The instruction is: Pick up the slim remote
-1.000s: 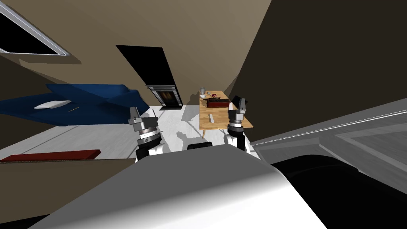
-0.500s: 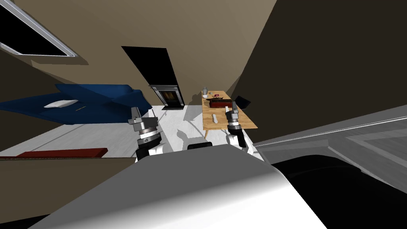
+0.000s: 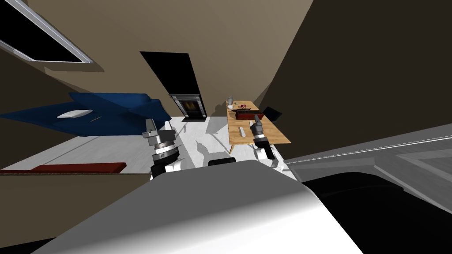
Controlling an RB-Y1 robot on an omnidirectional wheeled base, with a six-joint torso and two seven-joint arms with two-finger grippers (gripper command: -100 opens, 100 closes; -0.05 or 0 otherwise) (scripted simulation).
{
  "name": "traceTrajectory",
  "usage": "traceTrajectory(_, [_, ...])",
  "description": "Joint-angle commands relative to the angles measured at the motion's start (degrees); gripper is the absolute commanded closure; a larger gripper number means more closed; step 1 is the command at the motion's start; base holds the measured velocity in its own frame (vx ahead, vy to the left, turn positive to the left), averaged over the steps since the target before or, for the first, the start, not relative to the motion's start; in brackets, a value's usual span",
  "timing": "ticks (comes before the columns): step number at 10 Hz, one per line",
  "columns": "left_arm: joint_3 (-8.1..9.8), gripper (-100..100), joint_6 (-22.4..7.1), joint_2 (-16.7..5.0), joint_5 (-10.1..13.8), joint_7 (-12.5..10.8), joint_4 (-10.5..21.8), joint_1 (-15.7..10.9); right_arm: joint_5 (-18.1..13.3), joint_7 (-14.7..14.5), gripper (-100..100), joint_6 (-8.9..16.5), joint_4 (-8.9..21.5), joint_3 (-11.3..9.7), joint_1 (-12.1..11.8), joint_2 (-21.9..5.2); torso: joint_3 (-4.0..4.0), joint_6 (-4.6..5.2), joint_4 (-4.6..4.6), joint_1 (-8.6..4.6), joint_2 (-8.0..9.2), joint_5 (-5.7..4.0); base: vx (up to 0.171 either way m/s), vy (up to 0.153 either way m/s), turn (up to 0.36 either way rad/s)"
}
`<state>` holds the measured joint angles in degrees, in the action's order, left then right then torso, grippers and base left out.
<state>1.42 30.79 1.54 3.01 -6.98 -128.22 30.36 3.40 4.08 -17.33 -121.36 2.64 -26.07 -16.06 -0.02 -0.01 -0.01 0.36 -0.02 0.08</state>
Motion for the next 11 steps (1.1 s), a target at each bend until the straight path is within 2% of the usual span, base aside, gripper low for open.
traceTrajectory(1, [0.00, 0, 0.00, 0.00, 0.00, 0.00, 0.00, 0.00, 0.18, 0.65, -100, 2.03, 1.02, 0.50, -0.03, -1.07, 0.00, 0.00, 0.00, 0.00, 0.00, 0.00, 0.017, 0.087, 0.014])
traceTrajectory(2, [0.00, 0, 0.00, 0.00, 0.00, 0.00, 0.00, 0.00, 0.44, 1.65, -100, 4.12, 2.96, 1.45, 0.69, -2.95, -0.01, 0.02, 0.00, -0.05, -0.02, 0.00, 0.038, 0.103, 0.035])
traceTrajectory(3, [0.00, 0, 0.00, 0.00, 0.00, 0.00, 0.00, 0.00, 0.44, 1.65, -100, 5.18, 2.96, 1.45, 0.69, -2.95, -0.05, 0.01, -0.02, 0.00, -0.09, 0.00, 0.028, 0.087, 0.012])
traceTrajectory(4, [0.00, 0, 0.00, 0.00, 0.00, 0.00, 0.00, 0.00, 0.73, 2.69, -100, 7.11, 4.99, 2.46, 1.45, -4.78, -0.05, 0.01, -0.02, -0.04, -0.08, 0.00, 0.032, 0.100, 0.035])
traceTrajectory(5, [0.00, 0, 0.00, 0.00, 0.00, 0.00, 0.00, 0.00, 0.73, 2.69, -100, 8.49, 4.99, 2.46, 1.45, -4.78, -0.06, 0.00, -0.02, -0.01, -0.10, 0.00, 0.025, 0.085, 0.012])
traceTrajectory(6, [0.00, 0, 0.00, 0.00, 0.00, 0.00, 0.00, 0.00, 1.06, 3.77, -100, 10.41, 6.85, 3.51, 2.24, -6.53, -0.04, 0.02, -0.02, -0.06, -0.07, 0.00, 0.041, 0.110, 0.037])
traceTrajectory(7, [0.00, 0, 0.00, 0.00, 0.00, 0.00, 0.00, 0.00, 1.06, 3.77, -100, 11.93, 7.11, 3.51, 2.24, -6.53, -0.07, 0.00, -0.02, 0.03, -0.13, 0.01, 0.043, 0.091, 0.010])
traceTrajectory(8, [0.00, 0, 0.00, 0.00, 0.00, 0.00, 0.00, 0.01, 1.42, 4.87, -100, 14.10, 8.49, 4.63, 3.07, -8.19, -0.07, 0.02, -0.03, -0.04, -0.12, 0.00, 0.055, 0.105, 0.024])
traceTrajectory(9, [0.00, 0, 0.00, 0.00, 0.00, 0.00, 0.00, 0.01, 1.42, 4.87, -100, 15.48, 9.30, 4.63, 3.07, -8.19, -0.10, 0.00, -0.04, 0.00, -0.18, 0.01, 0.046, 0.086, 0.012])
traceTrajectory(10, [0.00, 0, 0.00, 0.00, 0.00, 0.00, 0.00, 0.01, 1.82, 5.99, -100, 17.57, 11.22, 5.81, 3.92, -9.74, -0.09, 0.02, -0.04, -0.05, -0.15, 0.00, 0.051, 0.087, 0.023])
traceTrajectory(11, [0.00, 0, 0.00, 0.00, 0.00, 0.00, 0.00, 0.01, 1.82, 5.99, -100, 19.12, 11.54, 5.81, 3.92, -9.74, -0.10, 0.01, -0.04, -0.06, -0.17, 0.00, 0.042, 0.079, 0.012])
